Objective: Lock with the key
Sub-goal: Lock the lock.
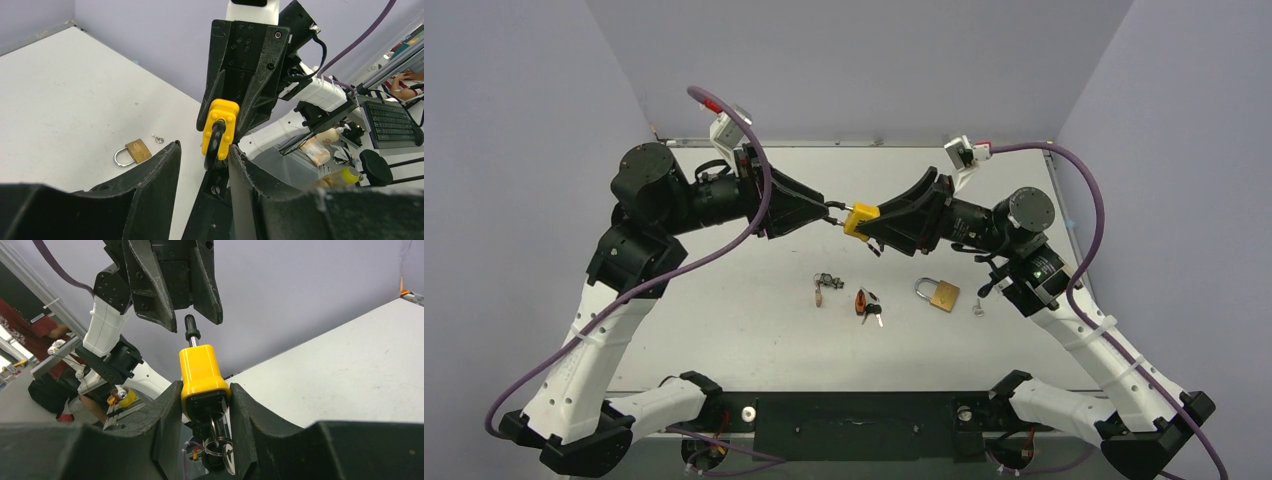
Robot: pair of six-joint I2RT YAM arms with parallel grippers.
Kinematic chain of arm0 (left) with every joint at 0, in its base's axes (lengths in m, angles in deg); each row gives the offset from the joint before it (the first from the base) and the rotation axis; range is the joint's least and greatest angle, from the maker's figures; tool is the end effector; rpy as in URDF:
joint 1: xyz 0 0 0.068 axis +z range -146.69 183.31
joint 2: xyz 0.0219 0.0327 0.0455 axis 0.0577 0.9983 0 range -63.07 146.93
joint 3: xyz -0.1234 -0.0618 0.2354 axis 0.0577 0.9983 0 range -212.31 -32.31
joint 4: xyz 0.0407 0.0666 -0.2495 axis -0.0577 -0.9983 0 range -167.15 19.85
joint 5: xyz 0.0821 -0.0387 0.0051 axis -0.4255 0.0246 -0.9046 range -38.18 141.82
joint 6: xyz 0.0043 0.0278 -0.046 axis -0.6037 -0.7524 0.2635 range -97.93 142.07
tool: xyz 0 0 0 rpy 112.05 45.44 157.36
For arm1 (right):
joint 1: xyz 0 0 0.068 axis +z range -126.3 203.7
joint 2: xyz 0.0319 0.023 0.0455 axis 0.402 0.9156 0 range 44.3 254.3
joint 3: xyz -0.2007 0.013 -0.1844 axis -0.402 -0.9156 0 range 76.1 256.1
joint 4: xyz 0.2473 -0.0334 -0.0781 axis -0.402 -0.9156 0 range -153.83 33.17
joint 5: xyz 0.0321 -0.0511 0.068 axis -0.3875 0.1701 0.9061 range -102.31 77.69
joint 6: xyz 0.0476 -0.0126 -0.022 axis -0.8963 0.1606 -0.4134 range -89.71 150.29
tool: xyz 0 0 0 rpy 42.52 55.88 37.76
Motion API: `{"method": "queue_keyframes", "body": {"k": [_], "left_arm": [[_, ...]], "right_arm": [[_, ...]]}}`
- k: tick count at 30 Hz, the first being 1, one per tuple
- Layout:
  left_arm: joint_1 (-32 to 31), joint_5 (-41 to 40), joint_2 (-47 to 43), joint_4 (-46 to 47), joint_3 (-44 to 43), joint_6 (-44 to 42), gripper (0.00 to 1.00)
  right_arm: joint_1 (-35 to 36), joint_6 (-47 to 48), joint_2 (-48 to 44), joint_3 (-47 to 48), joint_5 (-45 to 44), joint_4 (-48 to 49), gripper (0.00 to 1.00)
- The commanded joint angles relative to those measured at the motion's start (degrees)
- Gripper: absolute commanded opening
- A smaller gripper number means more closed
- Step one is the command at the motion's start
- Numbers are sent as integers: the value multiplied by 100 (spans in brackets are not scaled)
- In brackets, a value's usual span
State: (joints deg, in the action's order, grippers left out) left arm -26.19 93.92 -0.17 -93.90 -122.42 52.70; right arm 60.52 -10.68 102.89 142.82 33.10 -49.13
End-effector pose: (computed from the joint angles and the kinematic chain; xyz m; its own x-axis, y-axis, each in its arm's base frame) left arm 0.1539 -0.1145 0.5200 -0.4377 -0.1867 -0.8795 0.8423 0.2570 -0.4738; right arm 0.1542 0.1472 0.4599 -0.4705 0.2228 -0.8538 -0.8750 0.0072 0.4841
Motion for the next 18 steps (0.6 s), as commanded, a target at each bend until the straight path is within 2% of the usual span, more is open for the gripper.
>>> {"method": "queue_keyframes", "body": {"k": [1,5,12,18], "left_arm": [[40,338,14,221,84,26,37],[40,420,6,225,136,6,35],[40,434,56,106,96,-49,23],[40,565,97,0,114,-129,4]], "right_arm": [[27,89,-224,120,56,312,0],[29,125,-210,160,85,250,0],[32,219,-165,211,142,115,0],[30,287,-152,253,150,19,0]]}}
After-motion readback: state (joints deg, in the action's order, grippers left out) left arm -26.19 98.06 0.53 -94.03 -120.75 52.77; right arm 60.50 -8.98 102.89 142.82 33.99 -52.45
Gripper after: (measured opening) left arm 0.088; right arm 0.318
